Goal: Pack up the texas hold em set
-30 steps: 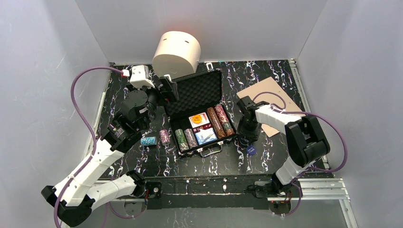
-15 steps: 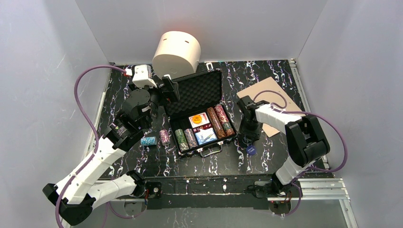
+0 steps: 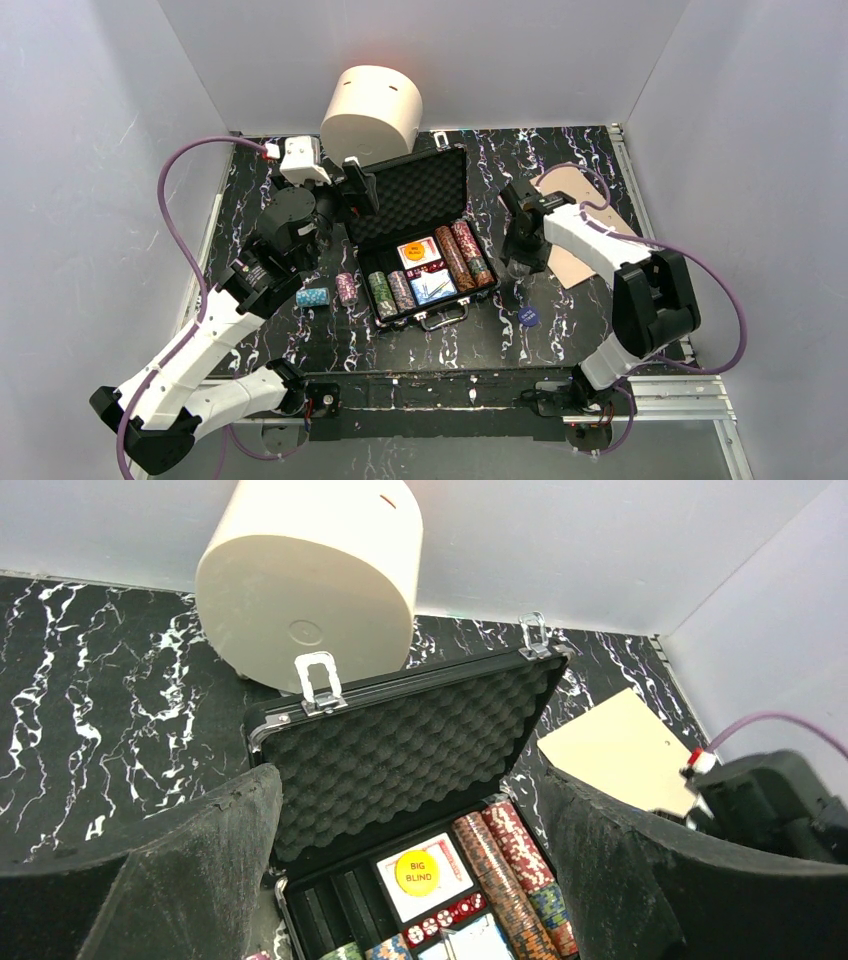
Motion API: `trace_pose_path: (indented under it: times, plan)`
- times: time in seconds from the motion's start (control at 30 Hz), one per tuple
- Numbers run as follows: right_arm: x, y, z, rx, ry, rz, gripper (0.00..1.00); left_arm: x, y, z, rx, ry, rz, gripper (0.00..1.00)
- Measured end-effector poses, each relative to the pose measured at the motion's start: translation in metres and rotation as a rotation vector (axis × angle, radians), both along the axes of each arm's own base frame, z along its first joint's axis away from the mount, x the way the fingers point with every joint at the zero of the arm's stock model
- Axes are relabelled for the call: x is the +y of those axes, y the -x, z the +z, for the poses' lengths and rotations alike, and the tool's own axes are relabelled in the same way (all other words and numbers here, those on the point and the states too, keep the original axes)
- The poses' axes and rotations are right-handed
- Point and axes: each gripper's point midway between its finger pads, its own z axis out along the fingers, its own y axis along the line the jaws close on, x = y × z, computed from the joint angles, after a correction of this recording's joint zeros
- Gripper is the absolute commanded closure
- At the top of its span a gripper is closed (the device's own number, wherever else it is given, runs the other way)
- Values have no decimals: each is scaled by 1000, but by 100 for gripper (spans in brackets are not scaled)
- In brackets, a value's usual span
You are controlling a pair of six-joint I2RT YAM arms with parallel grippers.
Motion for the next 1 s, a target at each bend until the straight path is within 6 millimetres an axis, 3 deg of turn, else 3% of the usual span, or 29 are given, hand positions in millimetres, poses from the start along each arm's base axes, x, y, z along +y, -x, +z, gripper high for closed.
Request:
trace_pose_path:
  times: [0.27, 0.53, 1.0]
  plan:
    - [35, -28, 56, -160, -120, 40, 49, -6, 2, 18, -45, -4, -48, 2]
    - [100, -31, 87, -237, -202, 163, 49, -5, 2, 22, -57, -5, -48, 2]
    - [199, -49, 32, -209, -135, 298, 47, -13, 5, 34, -103, -15, -110, 2]
